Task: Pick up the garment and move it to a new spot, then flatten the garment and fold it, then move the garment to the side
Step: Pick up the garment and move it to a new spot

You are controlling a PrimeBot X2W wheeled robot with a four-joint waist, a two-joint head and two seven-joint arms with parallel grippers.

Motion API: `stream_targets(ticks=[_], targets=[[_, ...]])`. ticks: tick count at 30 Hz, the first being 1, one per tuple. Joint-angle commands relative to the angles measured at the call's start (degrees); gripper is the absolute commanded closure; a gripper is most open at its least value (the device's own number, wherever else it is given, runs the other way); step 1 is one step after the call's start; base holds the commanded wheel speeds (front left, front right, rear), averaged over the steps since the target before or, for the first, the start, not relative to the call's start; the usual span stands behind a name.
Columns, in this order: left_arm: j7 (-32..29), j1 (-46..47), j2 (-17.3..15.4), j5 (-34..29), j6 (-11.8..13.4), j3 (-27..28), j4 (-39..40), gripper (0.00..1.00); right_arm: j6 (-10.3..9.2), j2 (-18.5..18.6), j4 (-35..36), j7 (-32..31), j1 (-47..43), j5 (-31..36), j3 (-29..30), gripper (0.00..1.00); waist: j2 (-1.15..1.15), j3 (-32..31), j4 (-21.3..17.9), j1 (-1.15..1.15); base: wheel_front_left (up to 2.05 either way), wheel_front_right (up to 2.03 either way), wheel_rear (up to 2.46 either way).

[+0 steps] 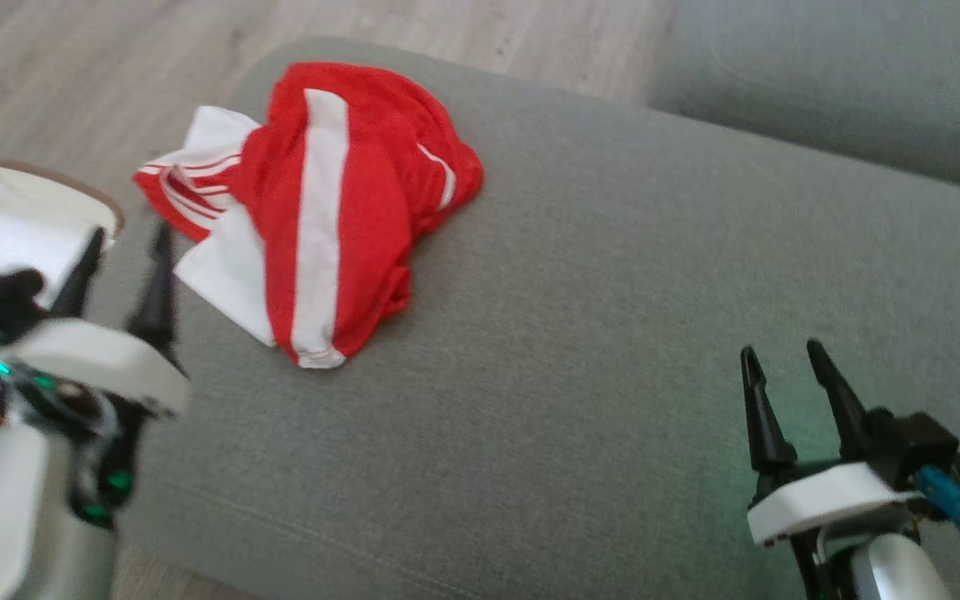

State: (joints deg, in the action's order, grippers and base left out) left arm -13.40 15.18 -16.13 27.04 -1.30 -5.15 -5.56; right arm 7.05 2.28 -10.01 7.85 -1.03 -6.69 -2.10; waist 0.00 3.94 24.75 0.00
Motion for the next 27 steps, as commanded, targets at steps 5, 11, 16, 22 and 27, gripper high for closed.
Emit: stream_targets(ticks=[5, 11, 16, 22, 27], targets=[[-7.9, 8.3, -5.9, 6.1, -2.7, 5.1, -3.5, 0.00, 0.44, 0.6, 4.2, -0.9, 4.7, 1.7, -1.3, 0.00, 0.00, 7.7, -6.4, 0.00, 0.00, 0.00, 0.00], [-14.8, 10.9, -9.8, 11.2, -4.1, 6.8, -7.8, 0.00, 0.44, 0.6, 6.9, -1.9, 6.7, 3.0, -0.8, 0.00, 0.00, 14.9, -11.7, 0.00, 0.00, 0.00, 0.00], [-17.7, 11.3, -11.9, 13.5, -4.2, 8.5, -10.0, 0.00, 0.44, 0.6, 8.0, -1.9, 8.3, 3.2, -0.5, 0.00, 0.00, 18.7, -14.9, 0.00, 0.00, 0.00, 0.00], [-20.0, 11.8, -12.2, 16.0, -3.1, 10.0, -12.4, 0.00, 0.44, 0.6, 8.9, -1.8, 9.7, 3.2, 0.1, 0.00, 0.00, 21.6, -17.3, 0.00, 0.00, 0.00, 0.00], [-23.5, 11.9, -12.4, 17.9, -1.1, 10.8, -14.2, 0.00, 0.44, 0.6, 9.5, -1.8, 10.4, 3.0, 0.5, 0.00, 0.00, 23.2, -18.5, 0.00, 0.00, 0.00, 0.00]])
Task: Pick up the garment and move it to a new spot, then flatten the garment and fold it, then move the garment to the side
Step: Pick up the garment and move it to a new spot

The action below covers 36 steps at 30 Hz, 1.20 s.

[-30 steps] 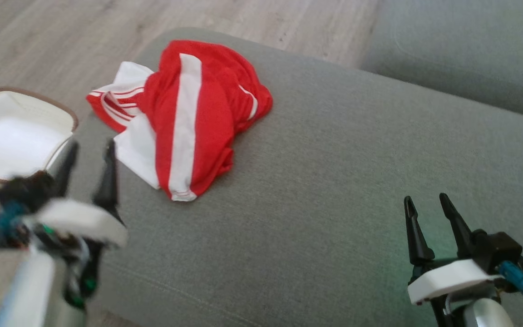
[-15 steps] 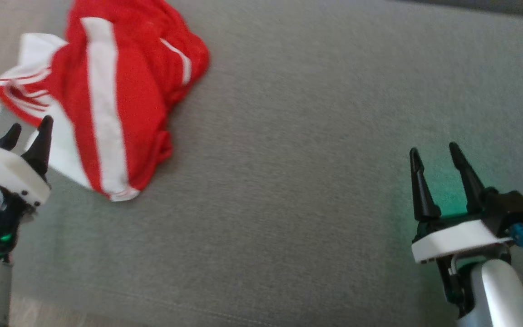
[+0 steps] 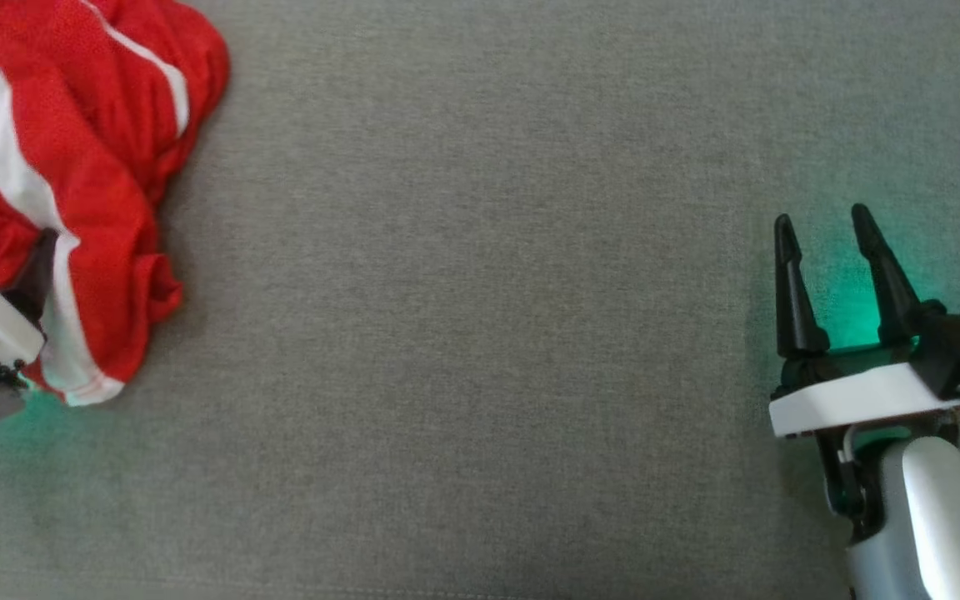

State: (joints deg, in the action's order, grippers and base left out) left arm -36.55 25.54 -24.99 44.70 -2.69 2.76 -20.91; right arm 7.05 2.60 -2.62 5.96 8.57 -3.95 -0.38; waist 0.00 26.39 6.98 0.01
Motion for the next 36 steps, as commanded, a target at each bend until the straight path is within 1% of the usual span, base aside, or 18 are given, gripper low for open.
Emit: stream_targets(ticks=[1, 3, 4, 5, 6, 10, 15, 20, 25, 28, 30, 33, 36], targets=[[-1.3, 1.6, -3.5, 0.7, 0.5, 2.9, 1.0, 0.00, 0.44, 0.3, 2.2, 0.1, 1.0, 0.1, -1.2, 0.00, 0.00, 1.0, -0.9, -0.01, 0.00, 0.00, 0.00], [-3.2, 1.7, -3.2, 2.1, 0.9, 3.2, 0.9, 0.00, 0.44, 0.3, 2.2, 0.1, 1.1, 0.0, -1.0, 0.00, 0.00, 1.3, -1.1, -0.01, 0.00, 0.00, 0.00], [-4.0, 1.6, -3.2, 2.5, 1.0, 3.2, 1.1, 0.34, 0.44, 0.3, 2.2, 0.1, 1.2, -0.1, -1.0, 0.00, 0.00, 1.4, -1.2, -0.01, 0.00, 0.00, 0.00], [-4.1, 1.7, -3.2, 2.8, 1.0, 3.3, 1.5, 0.70, 0.44, 0.3, 2.1, 0.2, 1.2, -0.2, -0.9, 0.00, 0.00, 1.4, -1.2, -0.01, 0.00, 0.00, 0.00], [-3.9, 1.8, -3.2, 2.9, 1.1, 3.5, 2.0, 1.00, 0.44, 0.3, 2.0, 0.2, 1.3, -0.3, -0.8, 0.00, 0.00, 1.4, -1.2, -0.01, 0.00, 0.00, 0.00], [-3.3, 2.2, -3.4, 3.6, 0.9, 4.2, 3.9, 1.00, 0.44, 0.3, 1.3, 0.7, 1.3, -1.1, -0.8, 0.00, 0.00, 0.1, -0.9, -0.01, 0.00, 0.00, 0.00], [-1.5, 3.7, -4.5, 3.5, 0.2, 5.2, 7.9, 1.00, 0.44, 0.3, -0.3, 1.7, 1.2, -2.1, -1.0, 0.00, 0.00, -2.9, 0.1, -0.01, 0.00, 0.00, 0.00], [0.8, 6.6, -6.0, 2.6, -0.9, 5.5, 12.5, 1.00, 0.44, 0.3, -2.7, 2.9, 0.7, -3.6, -1.5, 0.00, 0.00, -7.4, 1.2, -0.01, 0.00, 0.00, 0.00], [1.4, 11.4, -6.7, 1.6, -1.9, 3.5, 16.1, 1.00, 0.44, 0.3, -5.4, 4.4, -0.2, -5.4, -2.2, 0.00, 0.00, -12.7, 1.8, -0.01, 0.00, 0.00, 0.00], [1.4, 14.6, -6.2, 0.5, -2.2, 1.1, 18.2, 1.00, 0.44, 0.3, -6.9, 5.1, -0.8, -6.5, -2.5, 0.00, 0.00, -16.1, 1.9, -0.01, 0.00, 0.00, 0.00], [1.4, 16.9, -5.3, 0.4, -2.4, -0.4, 19.5, 1.00, 0.44, 0.3, -7.7, 5.4, -1.4, -7.0, -2.7, 0.00, 0.00, -17.8, 1.6, -0.01, 0.00, 0.00, 0.00], [1.6, 19.1, -4.6, 0.0, -2.7, -2.0, 20.7, 1.00, 0.44, 0.3, -8.3, 5.6, -1.8, -7.4, -2.8, 0.00, 0.00, -19.2, 1.0, -0.01, 0.00, 0.00, 0.00], [2.1, 22.3, -2.6, 0.3, -3.1, -4.4, 22.2, 1.00, 0.44, 0.3, -8.9, 5.8, -2.4, -7.6, -2.6, 0.00, 0.00, -20.6, -0.3, -0.01, 0.00, 0.00, 0.00]])
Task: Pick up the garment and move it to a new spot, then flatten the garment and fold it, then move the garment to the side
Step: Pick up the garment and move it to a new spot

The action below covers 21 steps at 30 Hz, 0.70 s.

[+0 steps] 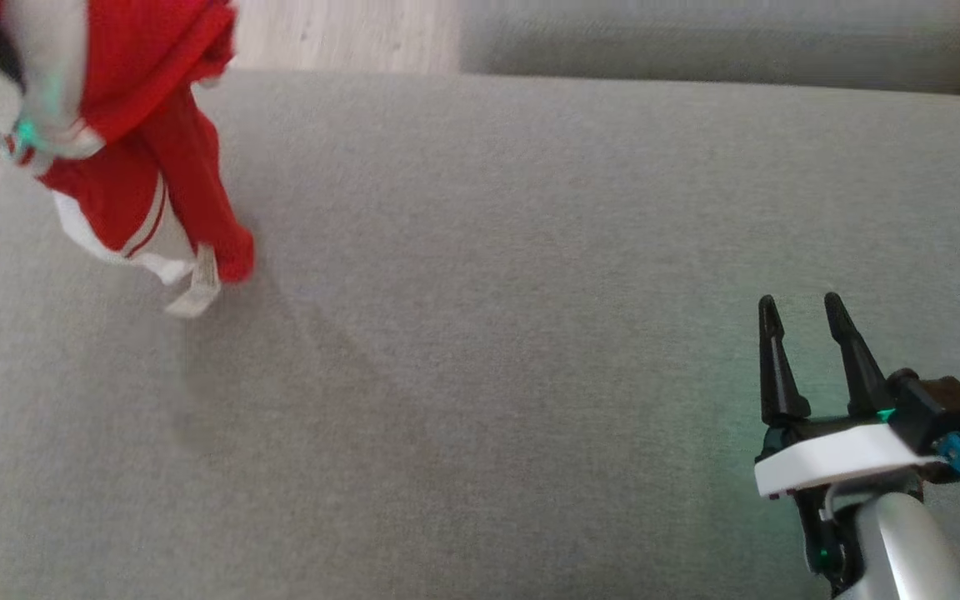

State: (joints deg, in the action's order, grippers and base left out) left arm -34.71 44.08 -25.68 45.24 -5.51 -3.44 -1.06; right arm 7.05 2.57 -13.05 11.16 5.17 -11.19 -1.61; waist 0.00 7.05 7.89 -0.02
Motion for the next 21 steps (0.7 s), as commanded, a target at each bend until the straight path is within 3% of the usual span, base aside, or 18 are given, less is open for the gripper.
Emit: stream_targets(ticks=[1, 10, 21], targets=[[0.5, 4.7, -1.0, -0.1, -0.4, 1.1, 2.8, 1.00, 0.44, 0.3, 1.5, 0.6, 0.8, -0.4, -1.3, 0.00, 0.00, -1.6, -1.8, 0.02, 0.00, 0.00, 0.00], [1.7, 8.8, 7.1, 2.7, -1.2, -6.3, 3.5, 1.00, 0.44, 0.3, 2.2, -0.2, 0.2, -0.2, -1.7, 0.00, 0.00, -2.6, -8.7, 0.02, 0.00, 0.00, 0.00], [3.3, 4.3, 12.2, 4.2, -1.7, -14.0, -0.6, 1.00, 0.44, 0.3, 3.4, -0.7, 0.0, -0.5, -2.4, 0.00, 0.00, -1.2, -17.9, 0.02, 0.00, 0.00, 0.00]])
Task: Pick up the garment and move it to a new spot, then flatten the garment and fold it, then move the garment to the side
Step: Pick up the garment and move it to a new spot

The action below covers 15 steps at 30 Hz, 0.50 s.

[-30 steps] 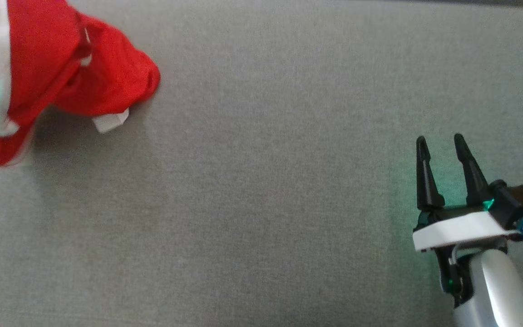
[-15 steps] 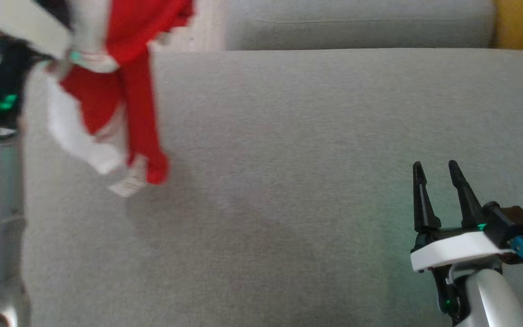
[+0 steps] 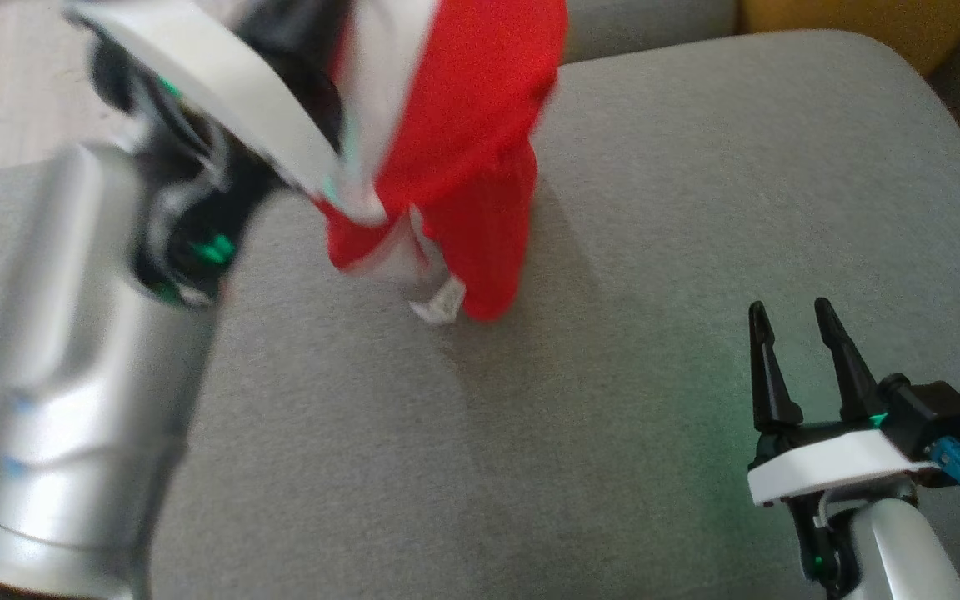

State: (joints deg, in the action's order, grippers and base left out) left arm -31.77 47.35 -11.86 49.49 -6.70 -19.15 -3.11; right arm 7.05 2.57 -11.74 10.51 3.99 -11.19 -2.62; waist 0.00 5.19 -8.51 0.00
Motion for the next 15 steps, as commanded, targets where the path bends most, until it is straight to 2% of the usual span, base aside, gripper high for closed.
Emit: stream_targets(ticks=[1, 8, 11, 12, 13, 14, 15], targets=[[0.7, -0.2, -1.7, -0.9, -0.5, 0.4, 0.7, 1.00, 0.44, 0.3, 2.2, 0.0, 1.2, -0.5, -1.5, 0.00, 0.00, 0.9, -2.0, 0.00, 0.00, 0.00, 0.00], [6.8, -10.2, -1.6, -13.0, -0.3, -10.6, -10.8, 1.00, 0.44, 0.3, 2.7, -0.1, 1.7, -0.8, -2.6, 0.00, 0.00, 2.3, -4.4, 0.00, 0.00, 0.00, 0.00], [9.8, -12.5, -1.1, -17.3, 0.6, -13.9, -15.9, 1.00, 0.44, 0.3, 2.8, -0.1, 1.9, -0.9, -2.6, 0.00, 0.00, 2.9, -4.6, 0.00, 0.00, 0.00, 0.00], [10.9, -13.0, -0.8, -18.1, 0.9, -14.5, -17.3, 0.89, 0.44, 0.3, 2.9, -0.1, 1.9, -0.8, -2.6, 0.00, 0.00, 3.0, -4.6, 0.00, 0.00, 0.00, 0.00], [12.0, -13.4, -0.4, -18.5, 1.0, -14.9, -18.3, 0.49, 0.44, 0.3, 2.9, -0.1, 1.9, -0.8, -2.5, 0.00, 0.00, 3.1, -4.5, 0.00, 0.00, 0.00, 0.00], [13.4, -13.7, -0.2, -18.9, 1.0, -15.0, -19.0, 0.00, 0.44, 0.3, 2.8, -0.1, 1.9, -0.8, -2.4, 0.00, 0.00, 3.2, -4.4, 0.00, 0.00, 0.00, 0.00], [14.7, -13.9, -0.1, -19.3, 1.4, -14.9, -19.7, 0.00, 0.44, 0.3, 2.8, -0.1, 1.8, -0.8, -2.3, 0.00, 0.00, 3.2, -4.1, 0.00, 0.00, 0.00, 0.00]])
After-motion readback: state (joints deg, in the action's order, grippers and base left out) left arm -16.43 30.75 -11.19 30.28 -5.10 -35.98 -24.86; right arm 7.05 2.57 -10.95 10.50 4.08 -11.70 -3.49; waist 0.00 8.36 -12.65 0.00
